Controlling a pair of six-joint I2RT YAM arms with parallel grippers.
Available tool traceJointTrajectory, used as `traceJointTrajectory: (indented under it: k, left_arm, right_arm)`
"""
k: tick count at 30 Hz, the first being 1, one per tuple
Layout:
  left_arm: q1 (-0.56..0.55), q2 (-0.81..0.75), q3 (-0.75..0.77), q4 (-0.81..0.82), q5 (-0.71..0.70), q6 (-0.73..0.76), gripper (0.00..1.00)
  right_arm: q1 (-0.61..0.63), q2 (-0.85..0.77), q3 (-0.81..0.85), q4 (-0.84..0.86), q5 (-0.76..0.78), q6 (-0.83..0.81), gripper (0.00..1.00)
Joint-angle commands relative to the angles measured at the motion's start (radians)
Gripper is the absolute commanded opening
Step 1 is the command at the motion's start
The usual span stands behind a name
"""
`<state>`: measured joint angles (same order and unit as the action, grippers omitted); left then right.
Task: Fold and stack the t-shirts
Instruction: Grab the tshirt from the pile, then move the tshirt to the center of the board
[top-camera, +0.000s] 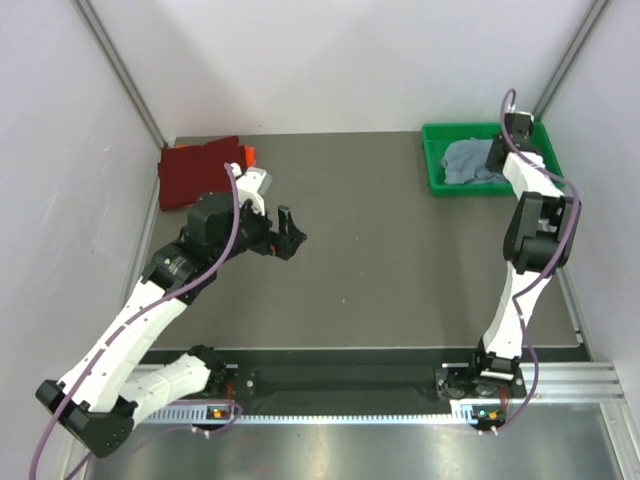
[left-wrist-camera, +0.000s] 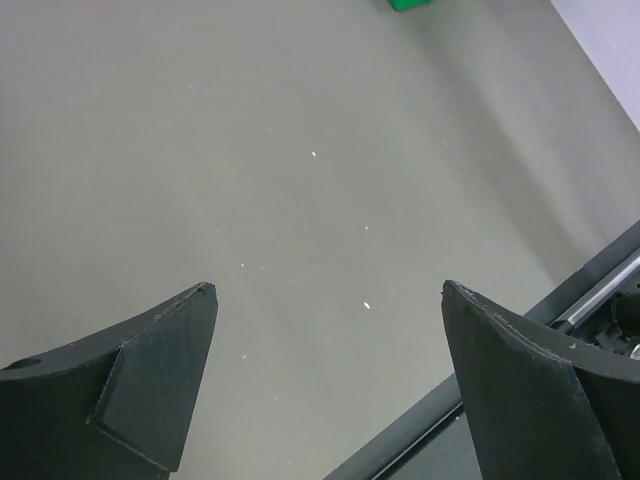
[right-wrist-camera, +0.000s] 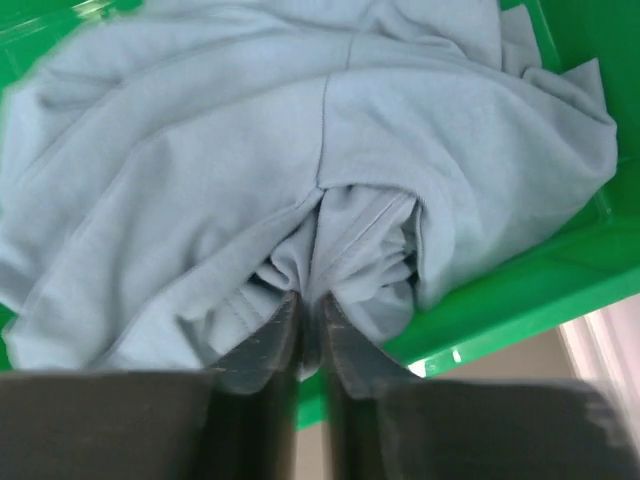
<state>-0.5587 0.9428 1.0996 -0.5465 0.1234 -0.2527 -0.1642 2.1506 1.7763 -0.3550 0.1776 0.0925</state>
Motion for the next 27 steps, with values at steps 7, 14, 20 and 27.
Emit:
traceJointTrajectory:
  k: [7, 14, 20, 27]
  left_arm:
    - [0.003, -0.006, -0.006, 0.089, -0.111, -0.086, 0.97]
    - [0.026, 0.083, 0.009, 0.135, -0.041, -0.192, 0.95]
    - [0.057, 0.1, 0.058, 0.119, -0.079, -0.269, 0.95]
    - [0.074, 0.021, 0.008, 0.027, -0.203, -0.266, 0.95]
  right_arm:
    - [0.022, -0.251, 0.179, -0.025, -0.174, 0.091, 0.0]
    - [0.098, -0.582, 0.249, -0.098, -0.532, 0.248, 0.0]
    - [0.231, -0.825, 0.1, -0.059, -0.711, 0.335, 0.0]
    - [0.452, -1.158, -0.567, 0.148, -0.738, 0.44, 0.01]
